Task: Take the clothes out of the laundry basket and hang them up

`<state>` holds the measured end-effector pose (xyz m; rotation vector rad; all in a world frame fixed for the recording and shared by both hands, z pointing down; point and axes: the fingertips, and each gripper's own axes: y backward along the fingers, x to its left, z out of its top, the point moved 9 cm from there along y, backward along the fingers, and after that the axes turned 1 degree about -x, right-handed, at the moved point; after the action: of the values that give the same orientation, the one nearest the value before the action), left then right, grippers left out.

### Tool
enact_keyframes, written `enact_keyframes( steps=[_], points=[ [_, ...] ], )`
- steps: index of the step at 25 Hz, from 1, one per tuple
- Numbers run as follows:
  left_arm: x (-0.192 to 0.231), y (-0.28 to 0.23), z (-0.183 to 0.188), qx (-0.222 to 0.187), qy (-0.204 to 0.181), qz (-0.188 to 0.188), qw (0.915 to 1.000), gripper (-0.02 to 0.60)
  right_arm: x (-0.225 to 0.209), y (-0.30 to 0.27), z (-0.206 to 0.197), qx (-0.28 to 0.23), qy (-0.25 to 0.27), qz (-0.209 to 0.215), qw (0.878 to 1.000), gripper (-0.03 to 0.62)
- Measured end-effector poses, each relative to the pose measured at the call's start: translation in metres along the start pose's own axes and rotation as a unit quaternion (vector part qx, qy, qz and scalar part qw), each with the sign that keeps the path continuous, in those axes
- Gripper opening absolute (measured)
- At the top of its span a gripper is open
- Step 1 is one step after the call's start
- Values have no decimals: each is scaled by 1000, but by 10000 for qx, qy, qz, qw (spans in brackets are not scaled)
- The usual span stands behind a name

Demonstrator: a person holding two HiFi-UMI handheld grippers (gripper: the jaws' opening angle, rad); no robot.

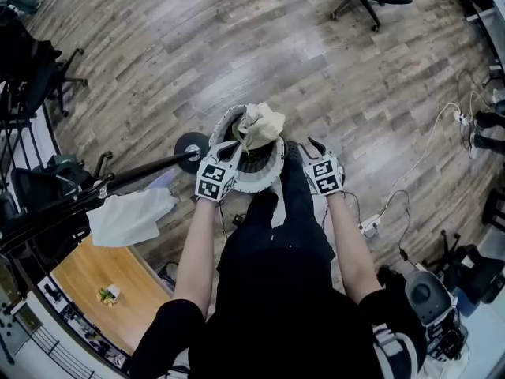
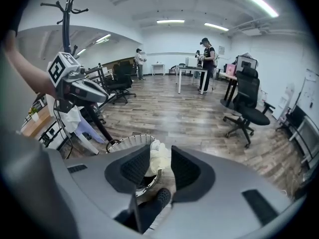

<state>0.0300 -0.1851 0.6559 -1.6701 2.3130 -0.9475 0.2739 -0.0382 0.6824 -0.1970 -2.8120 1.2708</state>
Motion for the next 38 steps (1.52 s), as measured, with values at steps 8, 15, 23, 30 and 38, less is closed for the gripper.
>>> enact_keyframes(
  steps=[8,15,23,30,38],
  points=[
    [20,-50,-12,317,-135,165,9993,25,-16,-67,-22,211,-171,390,9989,140],
    [41,-100,-45,595,-99,288,9978,26,-27,-134,-35,399,-109,768,9962,144],
    [63,-171,-101,1116,344,90,9931,123,-34,-182,-83,748,-99,1005,9921,144],
    [78,-227,-142,1357,222,-113,9904,149,-39,-230,-108,823,-77,1112,9904,146],
    [84,-268,-182,1597,320,-158,9865,169,-39,-261,-125,693,-339,1180,9900,147]
  ],
)
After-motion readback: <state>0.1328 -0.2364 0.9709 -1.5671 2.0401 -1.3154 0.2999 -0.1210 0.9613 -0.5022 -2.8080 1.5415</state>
